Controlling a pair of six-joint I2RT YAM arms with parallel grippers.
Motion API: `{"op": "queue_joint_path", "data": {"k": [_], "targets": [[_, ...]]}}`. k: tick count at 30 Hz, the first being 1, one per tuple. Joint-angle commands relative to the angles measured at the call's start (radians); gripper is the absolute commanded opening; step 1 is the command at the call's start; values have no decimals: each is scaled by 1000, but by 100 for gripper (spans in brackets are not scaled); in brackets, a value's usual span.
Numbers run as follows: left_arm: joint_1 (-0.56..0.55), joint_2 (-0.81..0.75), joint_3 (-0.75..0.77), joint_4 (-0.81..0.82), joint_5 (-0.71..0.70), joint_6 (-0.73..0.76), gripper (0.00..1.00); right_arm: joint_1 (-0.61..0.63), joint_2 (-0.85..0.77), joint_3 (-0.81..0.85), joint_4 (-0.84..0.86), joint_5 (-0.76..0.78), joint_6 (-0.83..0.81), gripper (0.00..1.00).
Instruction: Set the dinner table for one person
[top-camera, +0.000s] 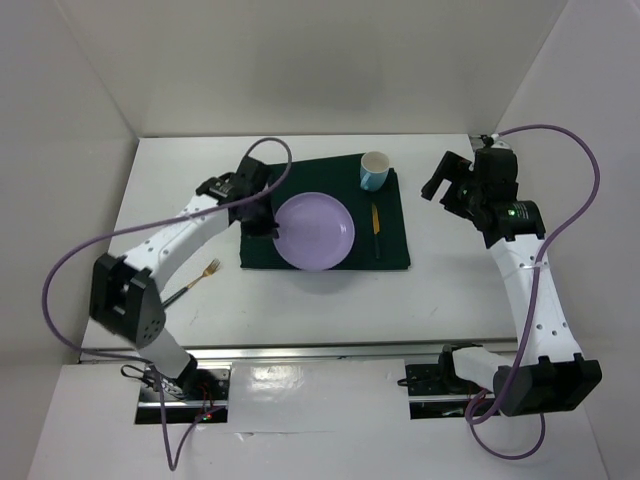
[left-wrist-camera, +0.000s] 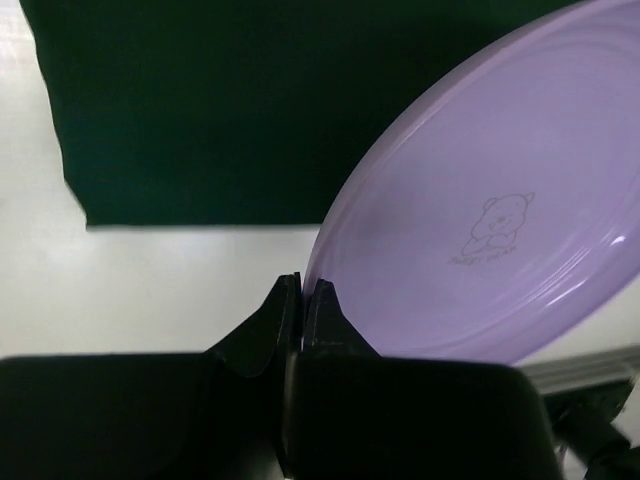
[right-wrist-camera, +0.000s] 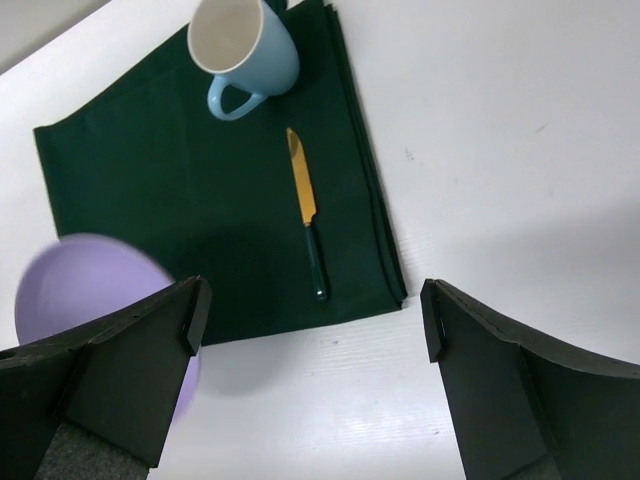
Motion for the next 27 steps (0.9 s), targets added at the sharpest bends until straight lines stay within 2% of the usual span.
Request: {"op": "queue_joint_path", "data": {"k": [1, 2, 5, 8, 13, 14, 15, 17, 18, 19, 21, 22, 24, 27], "targets": [[71, 148, 156, 68, 78, 27, 0, -5, -39, 6, -18, 69, -42, 100], [80, 232, 194, 69, 92, 39, 0, -5, -39, 17, -18, 79, -42, 100], [89, 354, 370, 32, 92, 39, 0, -5, -48, 26, -36, 90, -42, 100], [89, 457, 460, 21, 83, 39, 0, -5, -48, 41, -49, 81, -42, 100], [89, 532, 449, 41, 72, 39, 2, -5, -48, 78, -69, 81, -42, 100], [89, 532, 428, 50, 81, 30, 6, -5, -48, 89, -69, 81, -42, 100], [80, 546, 419, 68, 81, 30, 18, -5, -37, 98, -69, 81, -42, 100], [71, 572, 419, 69, 45, 41, 34, -5, -28, 111, -69, 70, -42, 100], [60, 581, 419, 69, 28, 55, 54, -5, -28, 120, -69, 70, -42, 100], [60, 581, 419, 69, 0, 64, 67, -5, -19, 120, -69, 61, -42, 100], [60, 581, 419, 55, -9, 82, 87, -5, -19, 141, -69, 61, -42, 100], [60, 544, 419, 43, -27, 93, 91, -5, -19, 141, -69, 61, -42, 100], [60, 490, 397, 32, -53, 105, 91, -5, -19, 132, -69, 61, -42, 100], [60, 333, 321, 23, -133, 153, 82, -5, -19, 121, -69, 61, -42, 100]]}}
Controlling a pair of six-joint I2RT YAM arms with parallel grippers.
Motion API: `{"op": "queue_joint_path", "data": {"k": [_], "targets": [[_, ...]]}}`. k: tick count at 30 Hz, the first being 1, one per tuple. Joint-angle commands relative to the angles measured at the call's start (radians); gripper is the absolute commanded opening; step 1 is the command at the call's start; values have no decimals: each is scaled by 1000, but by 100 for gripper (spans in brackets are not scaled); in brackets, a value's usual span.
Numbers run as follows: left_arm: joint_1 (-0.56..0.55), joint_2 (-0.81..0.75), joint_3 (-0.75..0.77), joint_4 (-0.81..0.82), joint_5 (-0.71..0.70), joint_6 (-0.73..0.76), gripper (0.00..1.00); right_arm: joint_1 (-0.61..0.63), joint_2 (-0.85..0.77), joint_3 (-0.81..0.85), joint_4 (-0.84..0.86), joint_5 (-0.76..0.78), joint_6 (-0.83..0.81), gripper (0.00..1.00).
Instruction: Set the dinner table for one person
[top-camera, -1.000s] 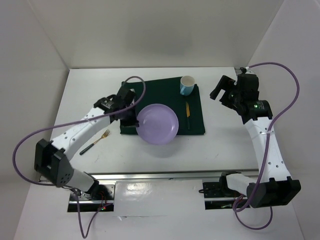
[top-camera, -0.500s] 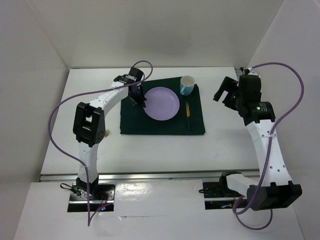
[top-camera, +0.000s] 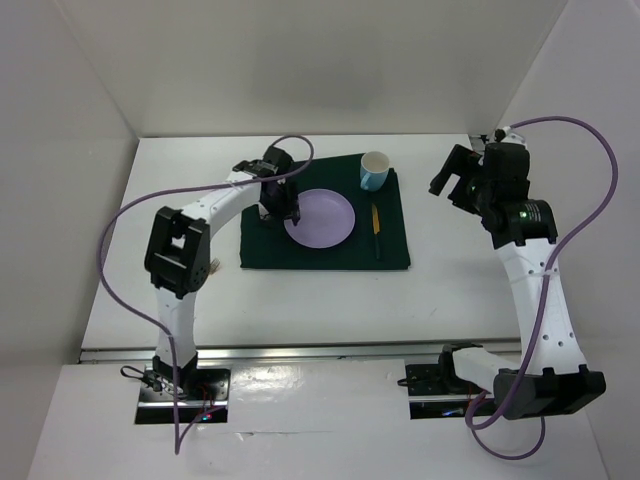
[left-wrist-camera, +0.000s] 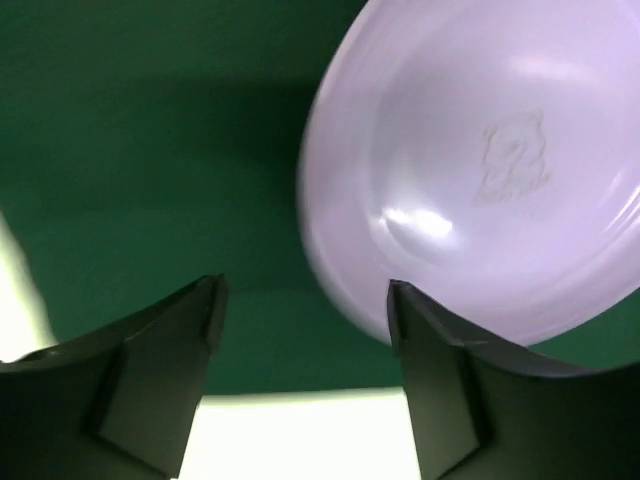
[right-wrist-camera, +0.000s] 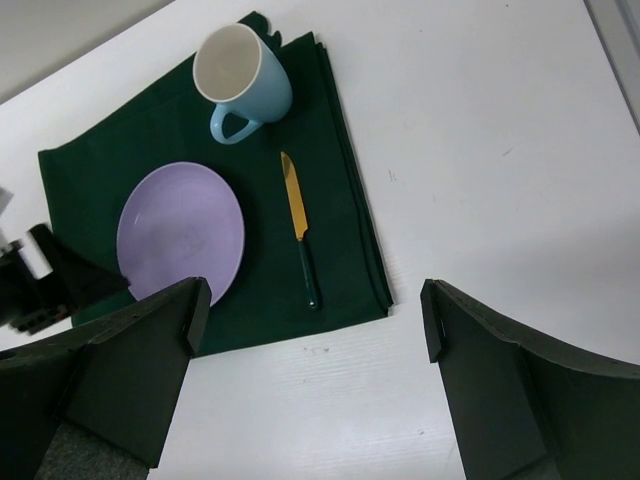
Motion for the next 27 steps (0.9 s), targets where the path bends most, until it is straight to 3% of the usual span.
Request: {"op": "queue_joint_path", "data": {"k": [1, 5, 8, 13, 18, 22, 27], "targets": [[17, -220, -57, -30, -119, 59, 79, -5, 0, 24, -1, 4, -13, 100], [111, -395, -246, -85, -211, 85, 78, -5, -10, -6, 17, 4, -13, 100], [223, -513, -436, -136, -260, 22, 80, -5, -10, -17, 35, -15, -13, 100], [453, -693, -765, -67, -178, -47, 89, -5, -1, -37, 69, -48, -13, 100], [495, -701, -751, -107, -230, -139, 93, -5, 20, -28, 80, -85, -22, 100], [530, -586, -736, -139, -294, -179, 92, -5, 10, -37, 80, -74, -22, 100], [591, -483, -755, -116, -224, -134, 90, -5, -12, -46, 60, -56, -22, 100]]}}
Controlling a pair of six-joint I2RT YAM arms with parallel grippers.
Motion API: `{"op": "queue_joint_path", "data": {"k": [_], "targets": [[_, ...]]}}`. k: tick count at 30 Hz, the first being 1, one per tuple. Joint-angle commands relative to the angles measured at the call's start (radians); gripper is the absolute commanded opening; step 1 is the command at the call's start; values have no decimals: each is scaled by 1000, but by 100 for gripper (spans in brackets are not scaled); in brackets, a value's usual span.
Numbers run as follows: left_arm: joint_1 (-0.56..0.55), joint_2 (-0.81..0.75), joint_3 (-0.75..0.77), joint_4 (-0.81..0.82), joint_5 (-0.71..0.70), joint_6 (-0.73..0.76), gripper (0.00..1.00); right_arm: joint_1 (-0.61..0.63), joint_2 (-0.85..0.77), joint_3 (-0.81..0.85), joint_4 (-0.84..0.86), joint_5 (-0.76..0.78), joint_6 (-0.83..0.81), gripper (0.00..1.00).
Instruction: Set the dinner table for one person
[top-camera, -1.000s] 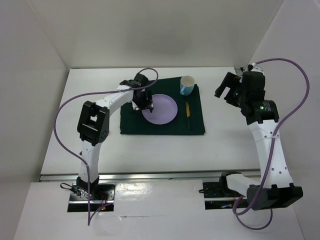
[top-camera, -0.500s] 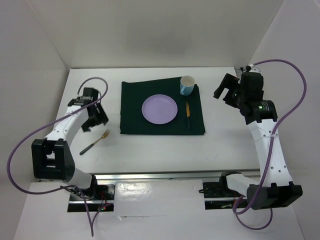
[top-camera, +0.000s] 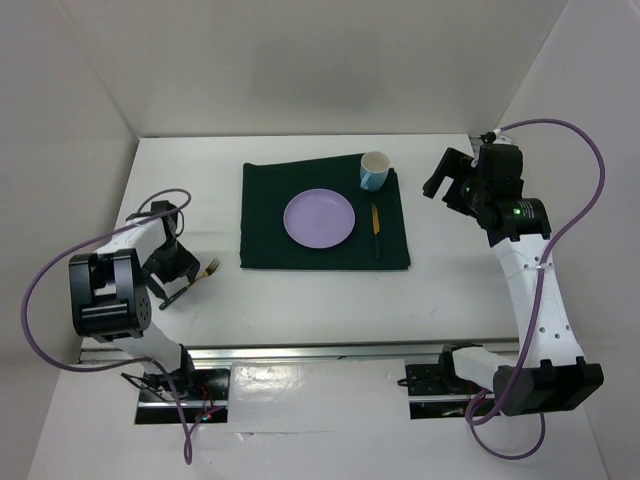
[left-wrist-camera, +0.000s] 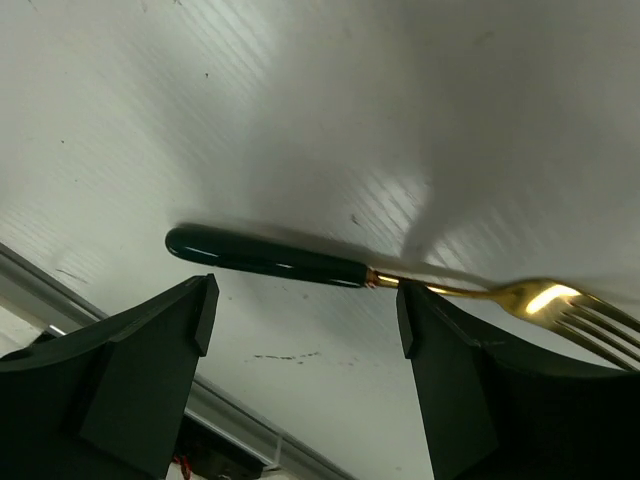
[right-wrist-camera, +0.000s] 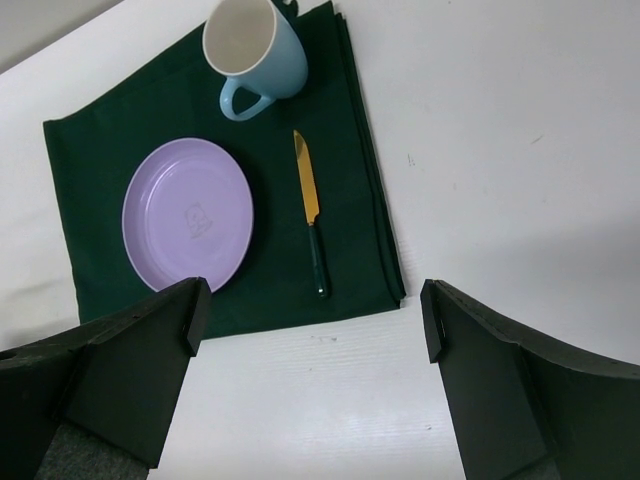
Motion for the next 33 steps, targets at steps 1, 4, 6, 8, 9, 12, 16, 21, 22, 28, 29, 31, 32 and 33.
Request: {"op": "queue_joint_path", "data": {"k": [1, 4, 6, 8, 9, 12, 16, 21, 22, 28, 29, 31, 32, 33], "targets": [[27, 44, -10, -3, 27, -2, 90, -5, -32, -9, 35, 10, -18, 100], [40, 56, -10, 6, 41, -2, 90, -5, -45, -22, 35, 10, -18, 100], [61, 91, -1, 18, 50, -2, 90, -5, -45, -22, 35, 1, -18, 100], [77, 117, 40, 18, 61, -2, 90, -5, -36, -22, 35, 1, -18, 100], [92, 146, 54, 18, 76, -2, 90, -5, -36, -12, 35, 10, -18, 100], [92, 182, 102, 28, 87, -2, 89, -5, -36, -12, 35, 19, -18, 100], [92, 226, 138, 28, 96, -2, 88, -5, -36, -21, 35, 19, -18, 100], [101, 255, 161, 64, 145, 18, 85, -5, -36, -21, 35, 19, -18, 100], [101, 256, 161, 64, 170, 29, 85, -5, -26, -21, 26, 19, -18, 100], [81, 224, 232, 52, 140, 47, 86, -5, -17, -21, 25, 1, -8, 100], [71, 211, 232, 52, 130, 67, 87, -5, -17, -21, 35, 1, -8, 100], [61, 182, 263, 43, 130, 98, 91, -5, -17, -32, 35, -8, 1, 100], [61, 173, 263, 25, 139, 121, 91, -5, -17, -32, 35, -8, 1, 100], [51, 159, 276, 15, 139, 121, 93, -5, -17, -41, 35, -8, 1, 100]]}}
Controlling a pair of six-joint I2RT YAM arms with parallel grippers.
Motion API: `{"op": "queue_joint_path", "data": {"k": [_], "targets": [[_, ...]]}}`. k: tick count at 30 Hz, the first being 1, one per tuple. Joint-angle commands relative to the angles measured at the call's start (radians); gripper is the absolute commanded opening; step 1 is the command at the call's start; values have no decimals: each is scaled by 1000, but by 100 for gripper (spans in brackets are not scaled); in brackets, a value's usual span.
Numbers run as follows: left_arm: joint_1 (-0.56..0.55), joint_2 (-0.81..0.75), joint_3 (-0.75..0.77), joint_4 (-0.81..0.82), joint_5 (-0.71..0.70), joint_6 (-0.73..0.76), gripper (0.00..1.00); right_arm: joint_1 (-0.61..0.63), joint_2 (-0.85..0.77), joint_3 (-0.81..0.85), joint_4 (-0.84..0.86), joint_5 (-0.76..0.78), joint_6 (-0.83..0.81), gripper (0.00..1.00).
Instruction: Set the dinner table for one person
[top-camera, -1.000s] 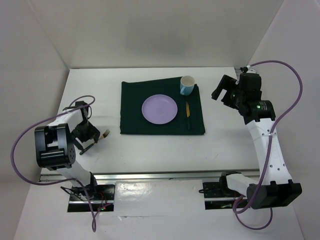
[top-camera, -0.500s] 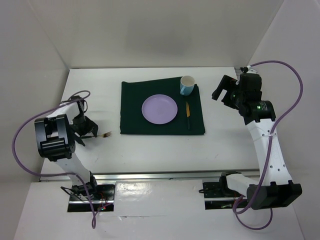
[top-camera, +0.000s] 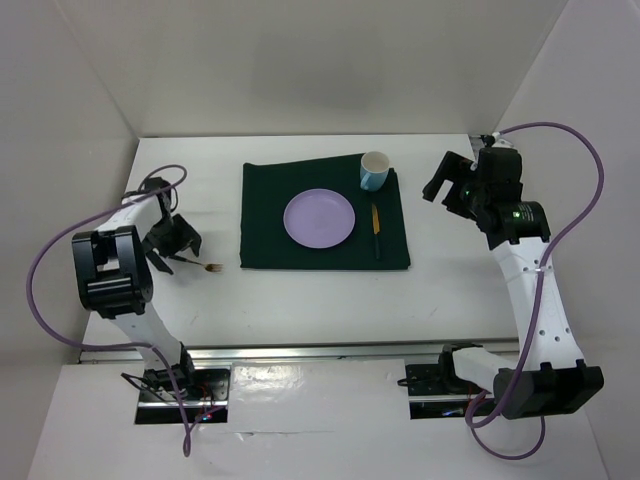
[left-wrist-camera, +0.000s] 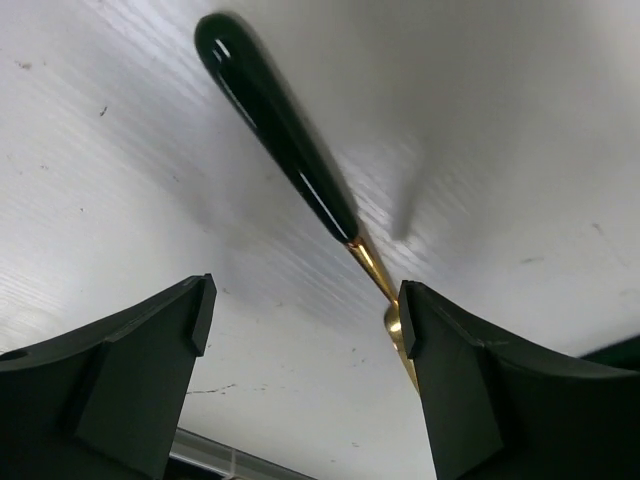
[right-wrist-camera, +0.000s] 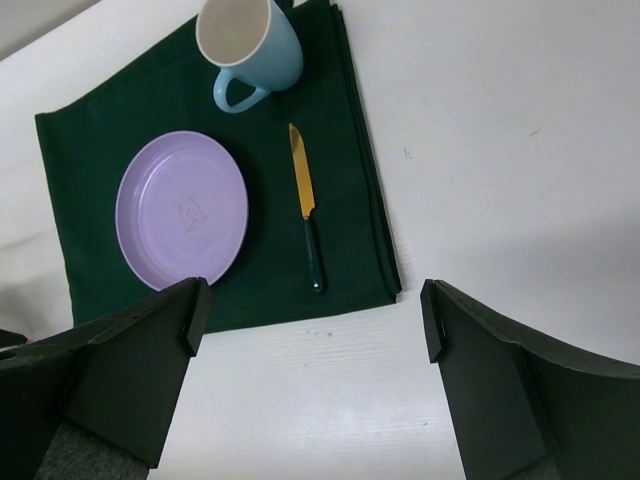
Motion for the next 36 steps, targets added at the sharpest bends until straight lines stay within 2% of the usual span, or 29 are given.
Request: {"op": "queue_joint_path", "data": {"k": [1, 4, 7, 9, 10, 11, 14, 16, 23, 27, 32, 36], "targets": [[-32, -79, 45, -28, -12, 64, 93, -5, -1, -20, 33, -11, 6, 100], [-61, -144, 10, -38, -21, 64, 93, -5, -1, -20, 42, -20, 6, 100], [-90, -167, -25, -82, -32, 40, 87, -5, -1, -29, 42, -20, 6, 100], [-101, -179, -63, -91, -32, 13, 79, -5, -1, -29, 42, -20, 6, 100], [-112, -193, -80, -81, -16, 1, 65, -5, -1, -29, 51, -20, 6, 100], [-112, -203, -94, -81, -1, 1, 60, -5, -1, -29, 52, -29, 6, 100], [-112, -204, -143, -39, 115, -8, 23, -5, -11, -38, 52, -30, 6, 100], [-112, -191, -165, -20, 134, -17, 0, -5, -11, -38, 52, -30, 6, 100], [-142, -113, -166, 16, 151, -26, 0, -5, -29, -38, 32, -10, 6, 100], [-164, -17, -81, 27, 151, -26, 0, -5, -29, -38, 22, 0, 6, 100], [-173, 201, 169, -12, 136, -4, 0, -5, -29, -6, 2, 10, 6, 100], [-173, 273, 340, -75, 126, 6, 0, -5, -29, 5, -16, 20, 6, 100]]}}
